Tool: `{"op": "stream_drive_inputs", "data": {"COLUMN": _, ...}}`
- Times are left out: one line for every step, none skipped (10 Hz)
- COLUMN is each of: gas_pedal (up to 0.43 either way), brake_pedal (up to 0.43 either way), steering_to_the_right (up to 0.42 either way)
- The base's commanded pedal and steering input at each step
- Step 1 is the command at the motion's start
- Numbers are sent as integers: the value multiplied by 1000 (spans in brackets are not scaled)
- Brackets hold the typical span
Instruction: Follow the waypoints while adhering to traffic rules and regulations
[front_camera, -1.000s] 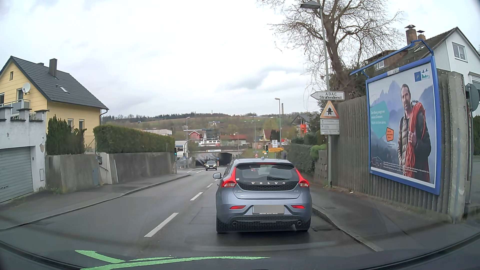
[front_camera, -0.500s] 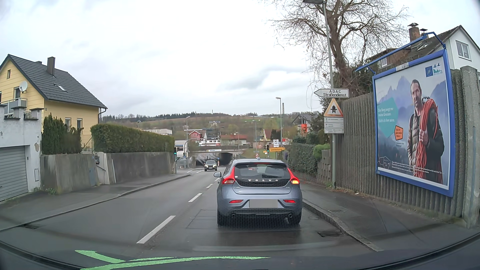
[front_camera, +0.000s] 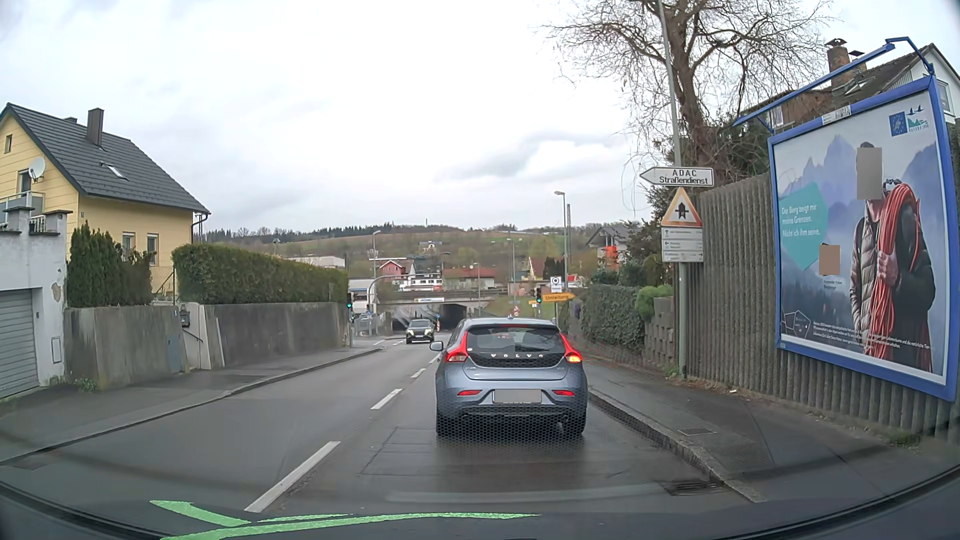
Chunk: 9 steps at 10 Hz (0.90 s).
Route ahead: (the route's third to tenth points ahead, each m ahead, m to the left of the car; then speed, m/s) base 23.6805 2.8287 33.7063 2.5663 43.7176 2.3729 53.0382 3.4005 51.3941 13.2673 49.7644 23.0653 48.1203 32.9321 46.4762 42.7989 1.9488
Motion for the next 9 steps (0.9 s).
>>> {"op": "stream_drive_inputs", "data": {"gas_pedal": 0, "brake_pedal": 0, "steering_to_the_right": -16}}
{"op": "stream_drive_inputs", "data": {"gas_pedal": 0, "brake_pedal": 0, "steering_to_the_right": -14}}
{"op": "stream_drive_inputs", "data": {"gas_pedal": 0, "brake_pedal": 0, "steering_to_the_right": -13}}
{"op": "stream_drive_inputs", "data": {"gas_pedal": 0, "brake_pedal": 0, "steering_to_the_right": -13}}
{"op": "stream_drive_inputs", "data": {"gas_pedal": 0, "brake_pedal": 0, "steering_to_the_right": -12}}
{"op": "stream_drive_inputs", "data": {"gas_pedal": 0, "brake_pedal": 0, "steering_to_the_right": -11}}
{"op": "stream_drive_inputs", "data": {"gas_pedal": 0, "brake_pedal": 0, "steering_to_the_right": -10}}
{"op": "stream_drive_inputs", "data": {"gas_pedal": 0, "brake_pedal": 0, "steering_to_the_right": -9}}
{"op": "stream_drive_inputs", "data": {"gas_pedal": 0, "brake_pedal": 0, "steering_to_the_right": -6}}
